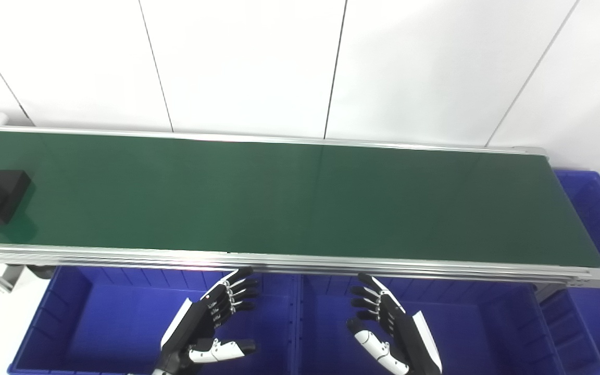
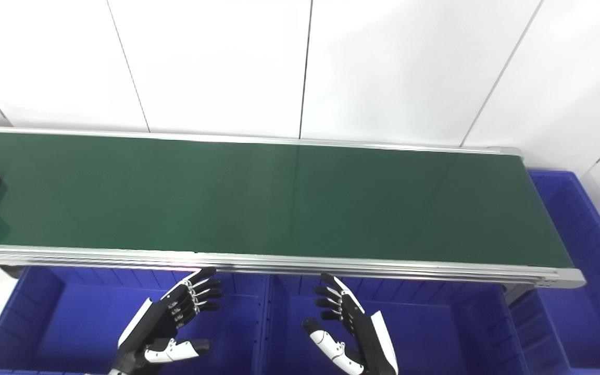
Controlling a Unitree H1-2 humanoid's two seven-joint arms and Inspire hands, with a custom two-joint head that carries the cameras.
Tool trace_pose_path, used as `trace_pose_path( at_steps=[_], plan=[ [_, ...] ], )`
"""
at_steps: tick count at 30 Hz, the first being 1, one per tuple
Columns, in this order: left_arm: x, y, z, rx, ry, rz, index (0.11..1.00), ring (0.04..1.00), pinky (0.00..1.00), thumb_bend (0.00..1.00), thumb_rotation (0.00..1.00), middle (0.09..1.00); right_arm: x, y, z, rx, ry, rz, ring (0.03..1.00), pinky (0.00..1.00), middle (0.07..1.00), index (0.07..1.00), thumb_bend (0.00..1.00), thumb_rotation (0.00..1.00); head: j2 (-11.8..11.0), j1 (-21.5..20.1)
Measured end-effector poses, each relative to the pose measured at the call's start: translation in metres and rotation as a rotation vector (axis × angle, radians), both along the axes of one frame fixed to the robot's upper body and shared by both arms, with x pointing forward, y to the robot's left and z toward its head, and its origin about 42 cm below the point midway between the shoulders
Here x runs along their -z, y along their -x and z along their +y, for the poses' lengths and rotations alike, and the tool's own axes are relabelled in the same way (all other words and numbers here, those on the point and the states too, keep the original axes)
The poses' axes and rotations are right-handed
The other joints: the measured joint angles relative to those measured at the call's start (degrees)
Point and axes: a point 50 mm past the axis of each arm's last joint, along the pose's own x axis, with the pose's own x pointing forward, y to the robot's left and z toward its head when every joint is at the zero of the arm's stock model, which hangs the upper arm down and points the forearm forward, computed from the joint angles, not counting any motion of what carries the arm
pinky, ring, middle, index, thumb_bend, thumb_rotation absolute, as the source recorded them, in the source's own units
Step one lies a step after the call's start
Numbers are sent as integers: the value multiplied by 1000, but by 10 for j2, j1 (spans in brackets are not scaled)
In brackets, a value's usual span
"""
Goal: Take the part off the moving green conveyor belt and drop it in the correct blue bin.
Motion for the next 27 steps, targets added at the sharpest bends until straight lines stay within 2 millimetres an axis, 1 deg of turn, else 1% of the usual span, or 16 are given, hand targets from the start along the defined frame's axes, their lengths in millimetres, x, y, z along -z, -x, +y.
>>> trace_pose_path(
  at_steps=[4, 7, 9, 10, 11, 12, 13, 14, 15, 16, 17, 19, 21, 23, 25, 27],
  plan=[
    [0, 0, 0, 0, 0, 0, 880, 804, 756, 912, 316, 838, 0, 0, 0, 0, 1, 0, 772, 708, 819, 891, 565, 612, 0, 3],
    [0, 0, -1, 0, 2, 0, 882, 803, 760, 914, 312, 838, 0, 0, 0, 0, 0, 0, 771, 708, 819, 890, 564, 612, -2, 12],
    [0, 0, -2, 0, 4, 1, 881, 802, 756, 923, 315, 837, 0, 0, -1, 0, 2, 0, 771, 709, 820, 891, 566, 619, -7, 27],
    [0, 0, -2, 1, 5, 1, 878, 800, 746, 930, 323, 835, 0, 0, -2, 1, 2, 0, 772, 707, 822, 893, 553, 607, -16, 59],
    [1, 0, -3, 1, 6, 2, 877, 800, 743, 932, 326, 835, 0, 0, -3, 2, 4, 0, 772, 707, 823, 893, 549, 603, -20, 79],
    [1, 0, -4, 2, 6, 3, 871, 798, 736, 948, 331, 834, 0, 0, -4, 3, 4, -1, 772, 704, 827, 894, 530, 599, -23, 89],
    [1, 0, -7, 3, 9, 4, 871, 797, 735, 951, 331, 834, 0, 0, -6, 3, 4, -4, 773, 703, 828, 895, 526, 598, -23, 89],
    [2, 1, -8, 3, 12, 7, 871, 796, 732, 957, 331, 834, 0, 0, -7, 3, 7, -7, 774, 704, 831, 897, 519, 599, -32, 120],
    [3, 1, -10, 3, 16, 11, 869, 795, 732, 962, 330, 832, 0, 0, -9, 3, 9, -8, 776, 705, 834, 898, 514, 601, -39, 140],
    [5, 1, -13, 3, 20, 18, 868, 792, 730, 966, 329, 829, 0, 1, -11, 4, 12, -9, 779, 710, 835, 901, 510, 601, -40, 141],
    [8, 1, -15, 4, 24, 27, 865, 791, 735, 964, 321, 824, 0, 1, -13, 4, 13, -8, 778, 712, 834, 904, 502, 604, -43, 150],
    [10, 1, -18, 8, 26, 35, 860, 789, 738, 973, 307, 821, 0, 1, -16, 3, 16, -7, 775, 709, 832, 905, 474, 589, -63, 196],
    [11, 0, -21, 13, 26, 37, 859, 787, 733, 977, 300, 819, 0, 2, -18, 3, 10, -5, 777, 708, 835, 906, 470, 586, -66, 200],
    [13, -1, -23, 16, 24, 43, 854, 785, 726, 980, 288, 815, 0, 1, -19, 2, 4, -8, 777, 706, 837, 905, 463, 587, -79, 214],
    [13, -2, -24, 16, 25, 41, 846, 782, 718, 994, 278, 809, -1, 1, -20, 1, 0, -16, 777, 702, 838, 904, 437, 577, -79, 214],
    [13, -3, -27, 13, 32, 40, 842, 781, 711, 1000, 272, 810, -1, 1, -20, 4, -3, -17, 774, 696, 836, 902, 420, 569, -84, 212]
  ],
)
